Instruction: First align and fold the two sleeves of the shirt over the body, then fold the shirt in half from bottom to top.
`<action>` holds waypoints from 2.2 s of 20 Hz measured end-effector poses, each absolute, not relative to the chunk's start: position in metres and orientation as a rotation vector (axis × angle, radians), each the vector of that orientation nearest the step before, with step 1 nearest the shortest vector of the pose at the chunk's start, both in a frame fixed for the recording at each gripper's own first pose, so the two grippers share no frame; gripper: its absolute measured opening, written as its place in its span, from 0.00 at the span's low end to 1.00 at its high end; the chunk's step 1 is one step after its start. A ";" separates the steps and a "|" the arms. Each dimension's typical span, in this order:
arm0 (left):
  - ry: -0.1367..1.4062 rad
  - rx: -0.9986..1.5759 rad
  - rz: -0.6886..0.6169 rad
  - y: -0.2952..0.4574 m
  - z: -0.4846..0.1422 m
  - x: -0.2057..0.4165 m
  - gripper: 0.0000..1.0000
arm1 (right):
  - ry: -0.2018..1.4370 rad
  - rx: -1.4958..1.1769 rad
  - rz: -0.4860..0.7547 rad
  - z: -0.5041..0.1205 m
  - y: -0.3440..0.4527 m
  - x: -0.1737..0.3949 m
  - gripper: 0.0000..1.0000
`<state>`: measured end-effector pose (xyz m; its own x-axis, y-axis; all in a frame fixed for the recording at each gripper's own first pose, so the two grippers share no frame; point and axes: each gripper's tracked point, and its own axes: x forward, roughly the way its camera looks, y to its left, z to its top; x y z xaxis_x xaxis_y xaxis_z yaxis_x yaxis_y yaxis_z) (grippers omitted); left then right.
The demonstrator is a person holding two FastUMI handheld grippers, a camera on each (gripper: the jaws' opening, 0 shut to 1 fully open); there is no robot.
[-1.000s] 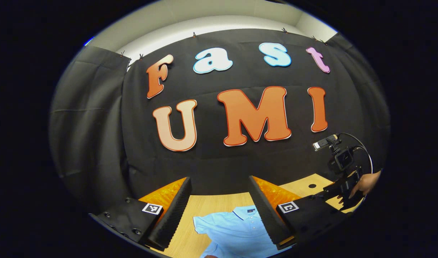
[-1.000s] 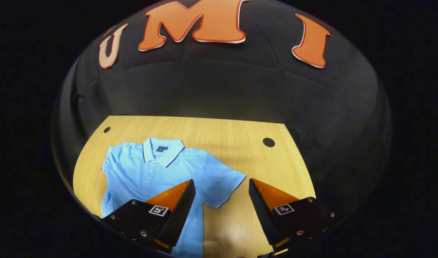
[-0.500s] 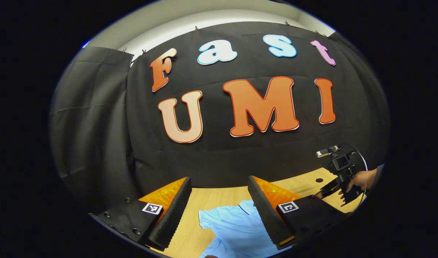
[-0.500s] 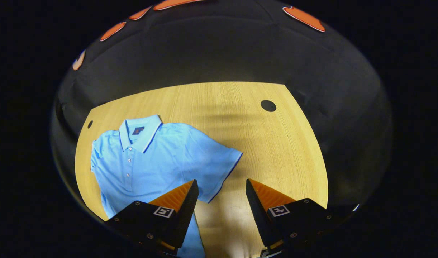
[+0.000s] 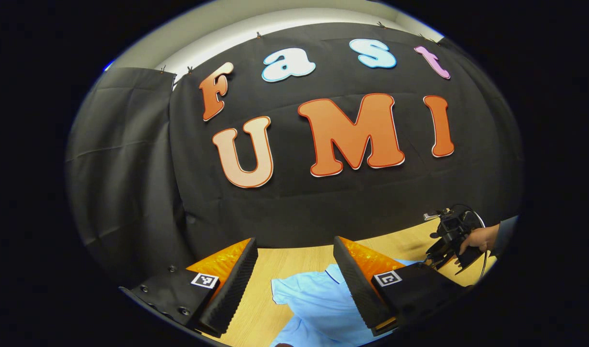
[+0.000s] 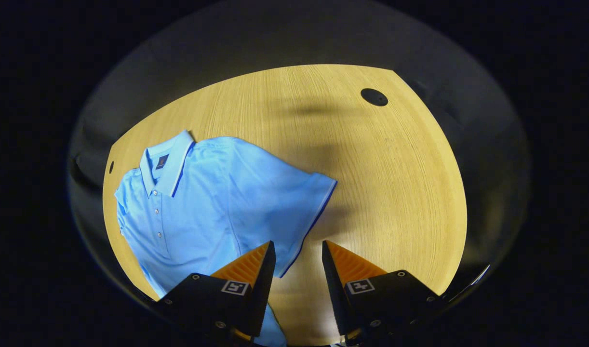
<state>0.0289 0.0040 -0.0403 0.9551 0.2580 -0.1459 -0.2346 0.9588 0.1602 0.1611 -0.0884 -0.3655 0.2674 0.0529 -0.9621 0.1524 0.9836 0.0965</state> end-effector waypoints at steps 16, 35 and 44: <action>0.174 0.179 0.287 -0.007 -0.036 0.019 1.00 | 1.312 0.209 -0.189 -0.394 -0.102 0.196 0.16; 0.185 0.079 0.148 0.118 -0.083 0.011 1.00 | 1.128 0.378 -0.168 -0.314 -0.017 0.206 0.02; 0.233 0.026 0.096 0.160 -0.116 0.040 1.00 | 1.112 0.384 -0.121 -0.299 0.046 0.205 0.03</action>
